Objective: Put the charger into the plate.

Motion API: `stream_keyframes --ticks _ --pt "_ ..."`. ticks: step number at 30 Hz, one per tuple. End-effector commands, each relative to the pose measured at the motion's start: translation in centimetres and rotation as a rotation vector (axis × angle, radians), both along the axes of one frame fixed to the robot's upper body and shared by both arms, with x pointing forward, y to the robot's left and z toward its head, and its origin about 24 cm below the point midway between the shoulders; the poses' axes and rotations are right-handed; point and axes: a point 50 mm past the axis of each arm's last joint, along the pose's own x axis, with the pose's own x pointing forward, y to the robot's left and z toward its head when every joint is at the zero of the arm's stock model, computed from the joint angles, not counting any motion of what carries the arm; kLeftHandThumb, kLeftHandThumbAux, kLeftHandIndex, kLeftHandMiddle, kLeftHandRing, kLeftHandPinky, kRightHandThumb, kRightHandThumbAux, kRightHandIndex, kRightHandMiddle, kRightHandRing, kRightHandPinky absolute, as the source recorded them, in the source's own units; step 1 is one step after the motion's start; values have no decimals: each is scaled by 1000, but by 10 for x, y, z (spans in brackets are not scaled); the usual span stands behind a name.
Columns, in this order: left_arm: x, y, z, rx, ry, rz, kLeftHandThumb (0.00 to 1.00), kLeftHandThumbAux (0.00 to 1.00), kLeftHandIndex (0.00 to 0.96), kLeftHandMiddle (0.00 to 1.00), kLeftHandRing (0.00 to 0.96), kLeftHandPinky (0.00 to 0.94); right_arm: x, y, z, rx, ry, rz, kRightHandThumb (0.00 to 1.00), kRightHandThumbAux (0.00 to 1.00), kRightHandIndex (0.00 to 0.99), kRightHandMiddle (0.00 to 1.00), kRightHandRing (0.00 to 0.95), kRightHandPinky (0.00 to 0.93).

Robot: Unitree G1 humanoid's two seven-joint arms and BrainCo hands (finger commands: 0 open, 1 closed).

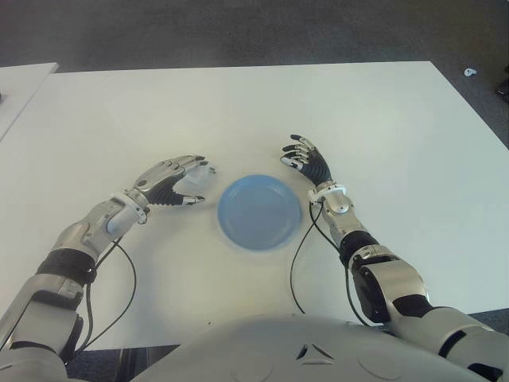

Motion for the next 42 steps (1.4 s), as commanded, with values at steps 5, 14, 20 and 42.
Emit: stream_keyframes --ticks 5,14,20,42 --pt "3 -5 -2 3 -130 3 166 433 0 58 77 120 -36 -4 -47 -57 233 2 55 613 138 350 357 355" --pt "17 -10 5 -27 -250 16 187 445 6 58 65 85 -36 -3 -46 -70 223 5 65 607 127 349 361 352" --pt "26 -11 3 -31 -317 46 227 437 2 23 30 50 -35 -2 -46 -74 222 5 71 613 123 350 362 352" --pt "53 -14 -1 68 -403 63 256 399 0 0 0 1 -35 -3 -46 -36 236 -2 78 630 132 356 363 355"
